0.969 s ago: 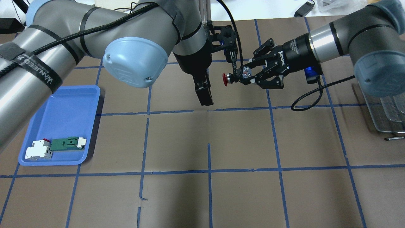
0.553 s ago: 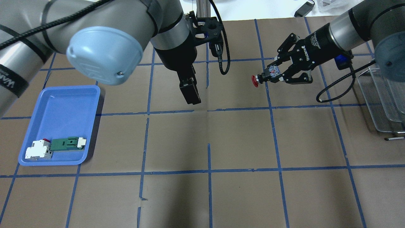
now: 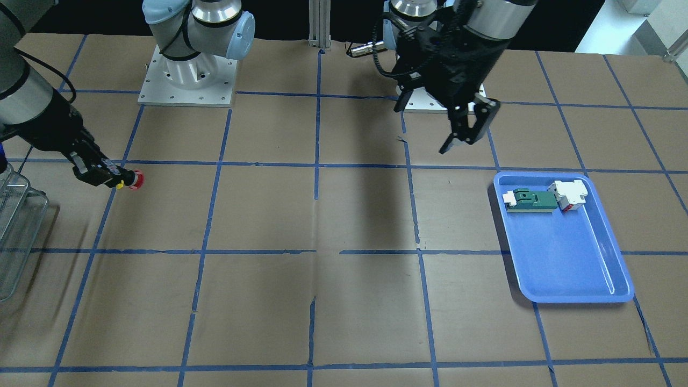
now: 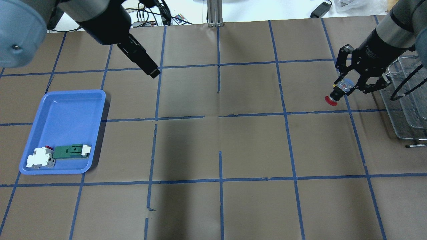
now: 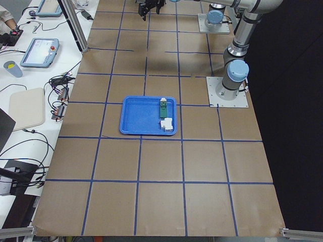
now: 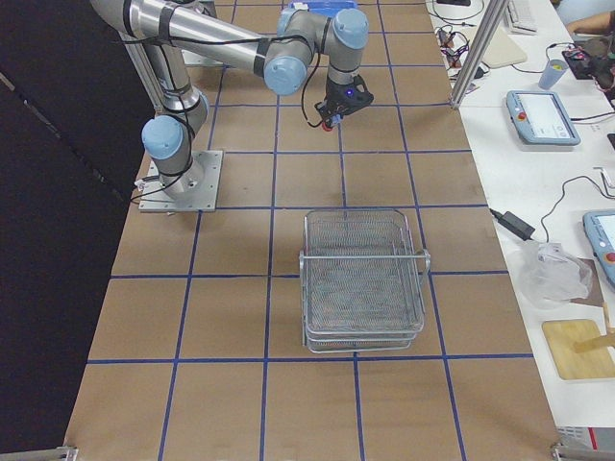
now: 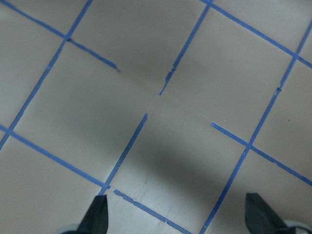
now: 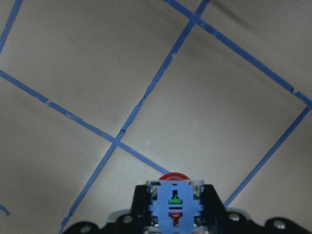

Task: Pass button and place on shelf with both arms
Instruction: 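Lower the button with the right gripper into the wire mesh basket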

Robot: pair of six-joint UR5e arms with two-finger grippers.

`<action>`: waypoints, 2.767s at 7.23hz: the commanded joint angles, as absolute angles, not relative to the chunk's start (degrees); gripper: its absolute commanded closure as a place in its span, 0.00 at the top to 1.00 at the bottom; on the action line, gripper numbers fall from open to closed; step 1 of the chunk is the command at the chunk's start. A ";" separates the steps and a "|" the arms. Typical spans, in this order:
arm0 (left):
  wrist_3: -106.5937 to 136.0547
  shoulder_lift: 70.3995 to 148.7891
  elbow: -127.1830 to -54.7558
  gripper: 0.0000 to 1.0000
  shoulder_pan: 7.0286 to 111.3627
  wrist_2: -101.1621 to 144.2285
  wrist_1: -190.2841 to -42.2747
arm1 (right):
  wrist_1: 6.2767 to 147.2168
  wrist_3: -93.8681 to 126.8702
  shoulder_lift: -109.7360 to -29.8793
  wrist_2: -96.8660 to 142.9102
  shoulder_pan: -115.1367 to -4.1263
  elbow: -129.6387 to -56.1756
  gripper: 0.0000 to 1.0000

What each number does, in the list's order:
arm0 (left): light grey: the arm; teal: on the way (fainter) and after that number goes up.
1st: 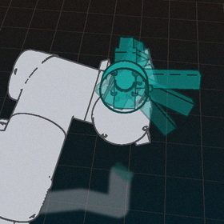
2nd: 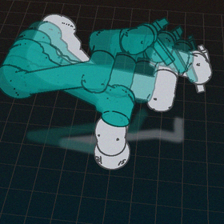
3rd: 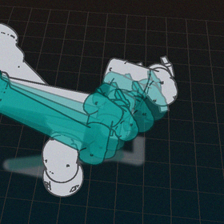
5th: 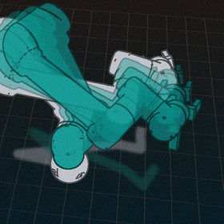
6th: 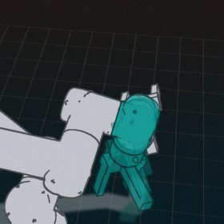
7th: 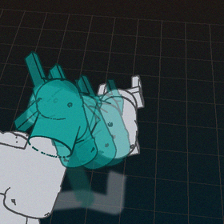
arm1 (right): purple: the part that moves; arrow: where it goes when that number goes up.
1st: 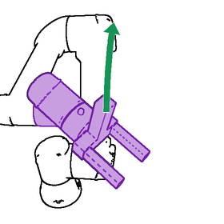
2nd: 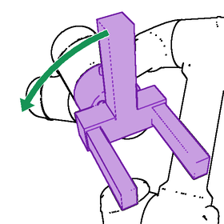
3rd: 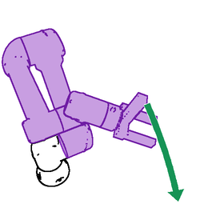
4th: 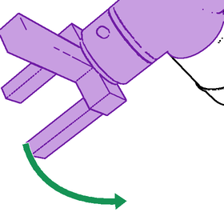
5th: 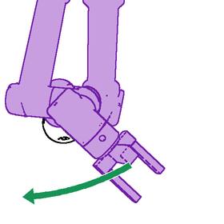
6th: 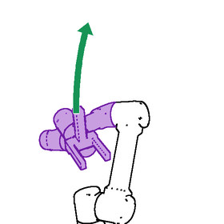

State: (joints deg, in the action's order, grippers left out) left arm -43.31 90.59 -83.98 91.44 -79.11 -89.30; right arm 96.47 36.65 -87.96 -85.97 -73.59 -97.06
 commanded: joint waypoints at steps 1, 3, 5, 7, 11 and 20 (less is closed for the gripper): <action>-35.97 88.60 -84.81 1.00 81.34 -78.92 -88.51 | 97.81 20.21 -88.24 -95.57 -70.07 -93.70 0.00; -26.16 87.02 -84.90 1.00 79.45 -79.54 -88.76 | 100.37 8.59 -87.89 -96.94 -66.38 -91.42 0.00; -15.68 86.31 -84.47 1.00 79.89 -88.55 -90.08 | 104.91 -4.87 -87.72 -98.95 -61.12 -92.37 0.00; -2.44 87.18 -83.58 1.00 81.73 -88.33 -92.64 | 115.33 -6.41 -83.44 -98.96 -57.32 -92.37 0.00; 1.35 87.10 -84.55 1.00 87.36 -88.59 -91.93 | 119.02 -6.33 -78.57 -95.63 -53.28 -92.99 0.00; -1.85 87.10 -84.73 1.00 87.71 -88.50 -92.37 | 107.89 -7.91 -83.38 -96.06 -50.63 -94.22 1.00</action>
State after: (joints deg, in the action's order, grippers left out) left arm -1.85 86.99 -84.75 87.68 -88.20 -92.41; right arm 112.04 -7.95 -80.69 -95.90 -50.66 -94.56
